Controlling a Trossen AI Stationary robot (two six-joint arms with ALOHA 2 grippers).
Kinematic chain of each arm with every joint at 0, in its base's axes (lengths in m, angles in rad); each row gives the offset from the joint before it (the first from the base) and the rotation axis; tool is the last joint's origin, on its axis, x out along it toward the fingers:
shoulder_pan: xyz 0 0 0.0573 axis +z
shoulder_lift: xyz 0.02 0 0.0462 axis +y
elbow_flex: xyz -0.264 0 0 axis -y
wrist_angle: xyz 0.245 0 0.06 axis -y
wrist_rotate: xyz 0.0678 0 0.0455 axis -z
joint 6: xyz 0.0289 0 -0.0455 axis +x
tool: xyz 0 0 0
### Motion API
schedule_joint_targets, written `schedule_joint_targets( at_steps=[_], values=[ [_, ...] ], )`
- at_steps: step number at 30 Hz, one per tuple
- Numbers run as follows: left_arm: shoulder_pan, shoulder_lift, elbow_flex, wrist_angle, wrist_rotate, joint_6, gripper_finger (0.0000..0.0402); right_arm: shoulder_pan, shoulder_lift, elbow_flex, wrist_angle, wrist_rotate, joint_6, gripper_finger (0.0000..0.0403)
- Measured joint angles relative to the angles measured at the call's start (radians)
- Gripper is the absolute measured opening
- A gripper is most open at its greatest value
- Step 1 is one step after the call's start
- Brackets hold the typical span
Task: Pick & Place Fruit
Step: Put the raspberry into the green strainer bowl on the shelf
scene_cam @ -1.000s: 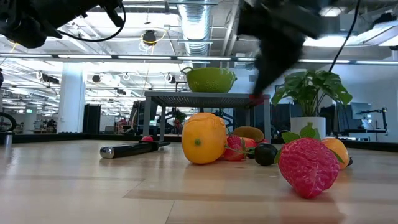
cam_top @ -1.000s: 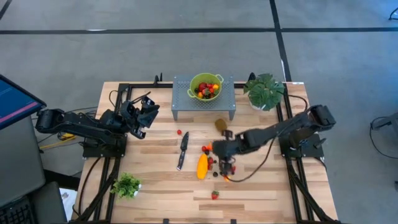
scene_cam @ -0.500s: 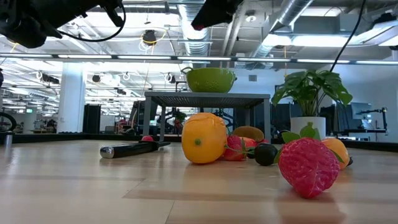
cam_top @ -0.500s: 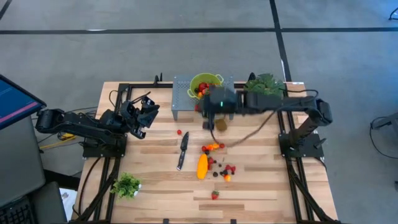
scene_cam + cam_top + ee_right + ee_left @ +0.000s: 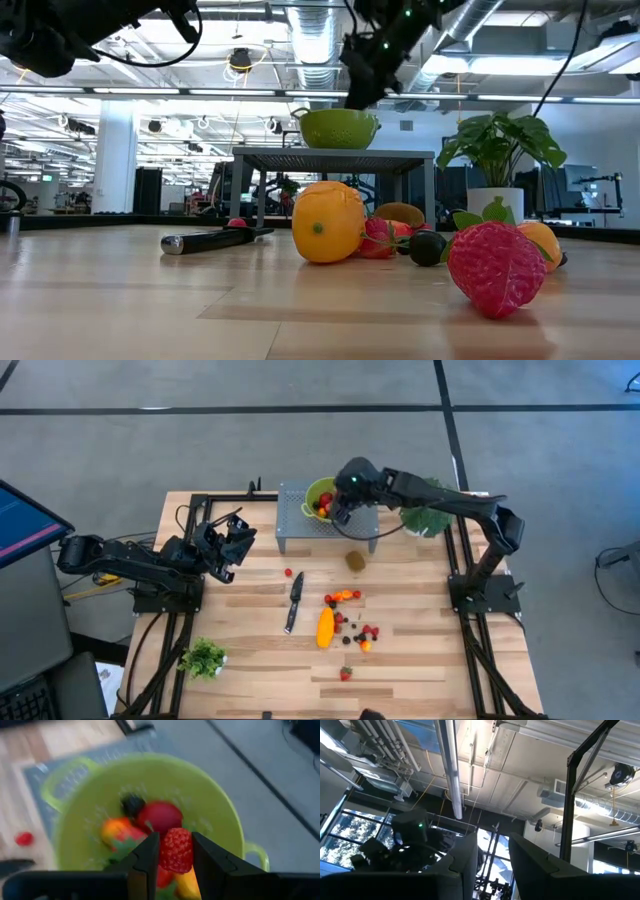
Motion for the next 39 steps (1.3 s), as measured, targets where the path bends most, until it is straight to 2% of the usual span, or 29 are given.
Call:
schedule_joint_targets(
  at_steps=[6,10,18,23,30,34,39],
  values=[
    [0.000,0.000,0.000,0.000,0.003,0.000,0.0106,-0.012,0.019,0.000,-0.041,-0.001,0.025,0.0094],
    [0.000,0.000,0.000,0.000,0.003,0.000,0.0106,-0.007,0.018,0.000,-0.047,-0.001,0.034,0.0110],
    [0.000,0.000,0.000,0.000,0.002,0.000,0.0106,-0.005,0.009,0.002,-0.063,-0.001,0.038,0.0206],
    [0.000,0.000,0.000,0.000,0.001,0.000,0.0106,0.028,0.010,0.091,-0.236,-0.001,0.020,0.0252],
    [0.000,0.000,0.000,0.000,-0.002,0.000,0.0106,0.210,0.008,0.196,-0.402,0.000,0.045,0.0250],
    [0.000,0.000,0.000,0.000,-0.001,0.000,0.0106,0.337,0.008,0.174,-0.513,0.000,0.070,0.0237],
    [0.000,0.000,0.000,0.000,-0.001,0.000,0.0106,0.489,0.008,0.096,-0.601,0.001,0.207,0.0218]
  ],
)
